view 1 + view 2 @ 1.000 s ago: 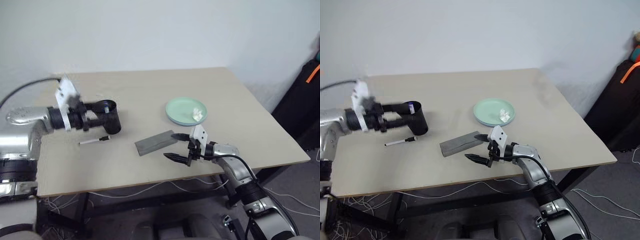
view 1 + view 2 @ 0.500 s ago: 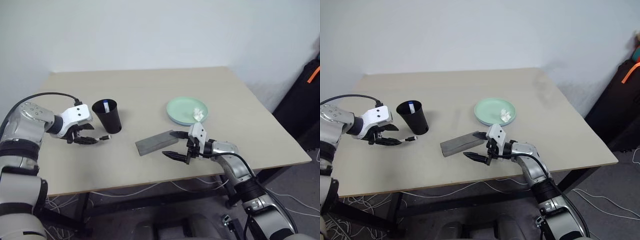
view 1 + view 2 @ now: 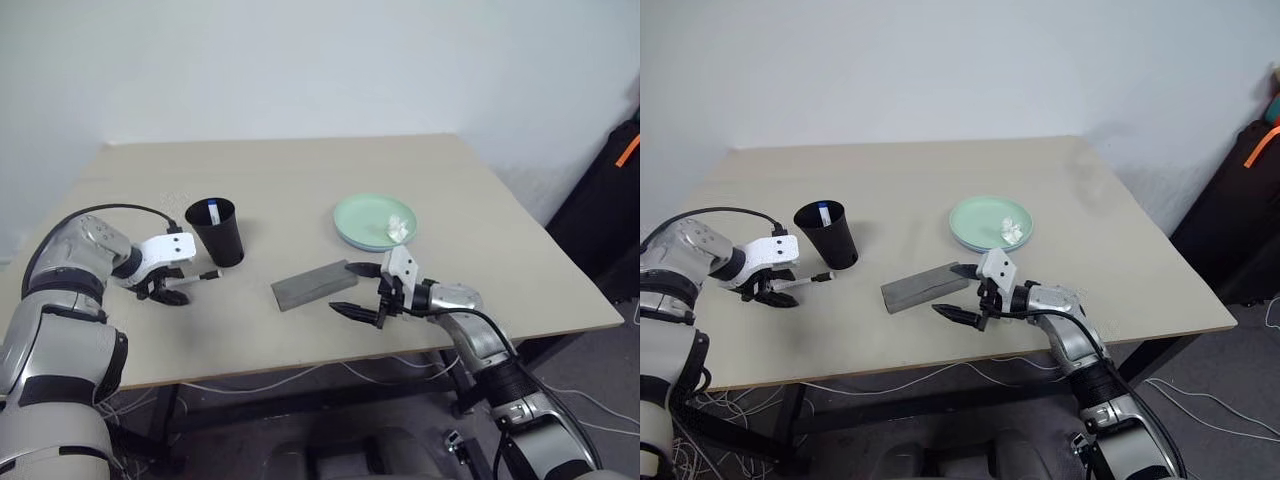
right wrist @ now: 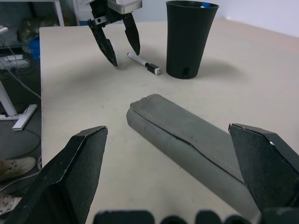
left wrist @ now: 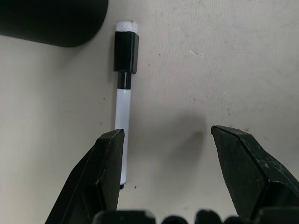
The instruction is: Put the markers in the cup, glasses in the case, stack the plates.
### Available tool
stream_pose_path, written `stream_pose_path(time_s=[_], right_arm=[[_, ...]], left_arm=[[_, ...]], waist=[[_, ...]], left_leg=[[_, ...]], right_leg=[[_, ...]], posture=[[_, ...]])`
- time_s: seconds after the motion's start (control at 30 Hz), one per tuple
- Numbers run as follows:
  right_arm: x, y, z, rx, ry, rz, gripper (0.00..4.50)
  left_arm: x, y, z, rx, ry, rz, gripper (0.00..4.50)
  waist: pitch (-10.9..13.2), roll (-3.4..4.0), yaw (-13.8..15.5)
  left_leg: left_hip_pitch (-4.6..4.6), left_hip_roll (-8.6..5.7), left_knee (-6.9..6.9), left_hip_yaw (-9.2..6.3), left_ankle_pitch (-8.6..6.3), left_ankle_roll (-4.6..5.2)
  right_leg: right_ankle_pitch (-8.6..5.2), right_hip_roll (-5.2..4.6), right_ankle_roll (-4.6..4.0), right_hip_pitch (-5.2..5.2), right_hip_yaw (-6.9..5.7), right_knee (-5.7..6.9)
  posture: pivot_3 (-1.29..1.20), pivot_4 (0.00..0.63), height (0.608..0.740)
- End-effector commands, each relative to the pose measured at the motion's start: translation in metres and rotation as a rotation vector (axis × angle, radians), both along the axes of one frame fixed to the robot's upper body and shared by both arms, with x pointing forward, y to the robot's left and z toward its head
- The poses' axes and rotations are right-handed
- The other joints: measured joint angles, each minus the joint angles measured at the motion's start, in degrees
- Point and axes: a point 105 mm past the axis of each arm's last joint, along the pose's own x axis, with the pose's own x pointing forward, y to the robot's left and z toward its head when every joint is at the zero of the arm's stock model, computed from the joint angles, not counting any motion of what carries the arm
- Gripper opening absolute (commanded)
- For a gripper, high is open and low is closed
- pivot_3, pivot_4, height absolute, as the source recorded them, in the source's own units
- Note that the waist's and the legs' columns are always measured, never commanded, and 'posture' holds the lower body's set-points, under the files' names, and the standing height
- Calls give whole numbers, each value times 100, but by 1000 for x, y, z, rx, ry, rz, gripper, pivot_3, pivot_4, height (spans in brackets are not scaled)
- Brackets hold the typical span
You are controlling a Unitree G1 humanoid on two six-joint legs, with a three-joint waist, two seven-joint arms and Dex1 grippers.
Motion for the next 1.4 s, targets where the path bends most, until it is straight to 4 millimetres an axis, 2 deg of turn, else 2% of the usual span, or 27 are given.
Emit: stream_pose_path(time_s=[0.03, 0.33, 0.43, 0.63, 0.67, 0.8, 0.87, 0.93, 1.13, 1.4], right_arm=[[2, -1, 18, 28, -58, -6, 4500], [1, -5, 17, 27, -53, -28, 4500], [1, -6, 17, 26, -52, -30, 4500], [2, -5, 17, 21, -54, -28, 4500], [2, -5, 17, 20, -54, -26, 4500], [3, -5, 18, 17, -53, -18, 4500], [3, -4, 18, 15, -53, -13, 4500], [3, -3, 18, 14, -53, -9, 4500], [4, -1, 18, 14, -54, -1, 4500], [3, -4, 18, 10, -55, -9, 4500]], left_arm=[[11, -4, 10, 39, -57, -27, 3109], [6, -10, -1, 17, 9, -29, 3109], [1, -10, -3, -4, 49, -23, 2274], [-2, -8, -2, -14, 67, -16, 98], [-1, -8, -2, -12, 59, -16, 36], [4, -13, 8, -59, 27, -15, 36], [7, -15, 13, -82, 7, -3, 422], [9, -15, 17, -86, -3, -3, 940], [16, -14, 22, -86, -68, 28, 3078], [21, -11, 15, -39, -93, 68, 3078]], waist=[[0, -1, -1], [0, -1, -1], [0, -1, -2], [0, -1, -2], [0, -1, -2], [0, -2, -2], [0, -3, -1], [0, -6, -1], [0, -9, -2], [-1, -10, 0]], left_leg=[[0, 0, 0, 0, 0, 0], [3, 1, 0, 0, 0, 0], [3, -1, 1, 1, 0, 0], [5, 1, 2, -2, 0, 0], [5, 1, 2, -2, 0, 0], [4, 2, 6, -3, 0, 0], [2, 1, 7, -2, 0, 0], [1, 1, 6, -2, 0, 0], [2, 1, 7, -2, 0, 1], [1, 1, 7, -3, 0, 0]], right_leg=[[0, -1, 0, 0, 0, 0], [0, 2, 0, 1, 0, 3], [0, 1, 0, 2, 2, 2], [0, 4, -1, 2, 1, 7], [0, 4, -1, 2, 1, 8], [0, 3, -1, 2, 0, 9], [0, 3, -1, 1, 0, 7], [0, 3, 0, 1, 0, 7], [0, 3, 0, 2, 0, 8], [1, 3, 0, 2, -1, 8]], posture=[[0, 0, 740], [0, 0, 740], [0, 0, 740], [0, 0, 740], [0, 0, 740], [0, 0, 740], [0, 0, 740], [0, 0, 740], [0, 0, 740], [0, 0, 740]])
